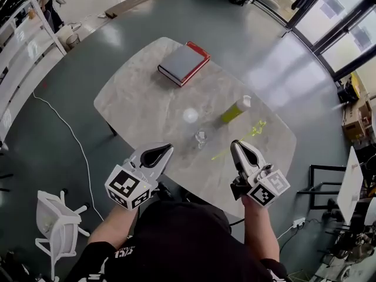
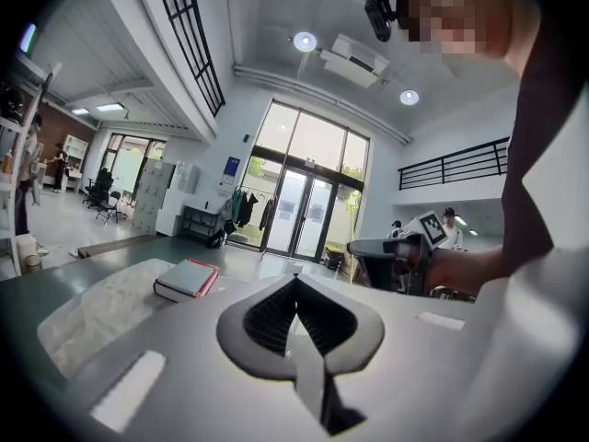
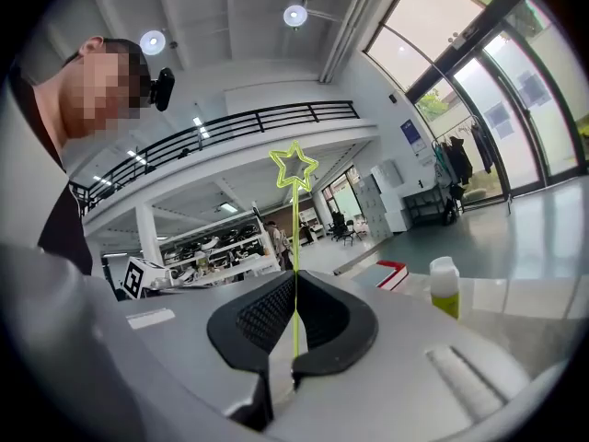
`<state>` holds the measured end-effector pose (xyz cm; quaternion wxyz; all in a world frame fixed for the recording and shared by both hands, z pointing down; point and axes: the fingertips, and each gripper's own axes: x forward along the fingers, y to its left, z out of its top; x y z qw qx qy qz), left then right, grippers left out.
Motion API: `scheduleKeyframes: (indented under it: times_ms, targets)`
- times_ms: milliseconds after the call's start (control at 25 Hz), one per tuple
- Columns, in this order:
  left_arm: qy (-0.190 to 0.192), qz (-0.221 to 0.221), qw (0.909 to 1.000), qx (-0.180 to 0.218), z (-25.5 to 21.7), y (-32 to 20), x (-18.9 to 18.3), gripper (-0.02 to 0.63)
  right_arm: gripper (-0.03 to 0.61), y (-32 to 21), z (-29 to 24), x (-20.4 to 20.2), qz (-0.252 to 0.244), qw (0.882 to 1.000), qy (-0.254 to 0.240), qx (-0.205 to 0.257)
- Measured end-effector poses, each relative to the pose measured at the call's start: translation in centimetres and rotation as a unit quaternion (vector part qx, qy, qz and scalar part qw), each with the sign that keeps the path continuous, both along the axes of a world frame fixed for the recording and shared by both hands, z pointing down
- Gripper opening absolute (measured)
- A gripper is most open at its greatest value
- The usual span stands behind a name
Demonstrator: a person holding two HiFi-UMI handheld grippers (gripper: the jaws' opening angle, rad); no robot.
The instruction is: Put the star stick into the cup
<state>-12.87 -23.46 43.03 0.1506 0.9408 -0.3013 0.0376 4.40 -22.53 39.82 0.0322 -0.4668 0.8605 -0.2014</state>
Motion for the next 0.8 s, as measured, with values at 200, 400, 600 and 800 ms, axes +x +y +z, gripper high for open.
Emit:
scheduleKeyframes:
  times_ms: [200,400,600,800]
  targets:
    - [-0.012,-0.001,0.9999,-0.002,1.0,-1.1,1.6,0.002,0.018,-2.5,1.4,0.8,0.009,1.0,-0.001,-0.007]
    - [-0.023,-0.006,0.9997,-0.009,2.4,-2.7,2.5,0.003,0.018,-4.6,2.7,0.2,-0.004,1.0,0.009,-0.01]
    - [-0.032,0.003,0.9994,-0.012,4.1,-3.5,4.6,0.002,0.018,-6.7,4.2,0.7,-0.015,1.0,0.011,-0.013]
    - [-0.034,0.009,0.9991,-0.025,6.4,-4.2,6.4,0.003,0.018,-8.2,6.8,0.8,-0.027,0.999,0.009,-0.019]
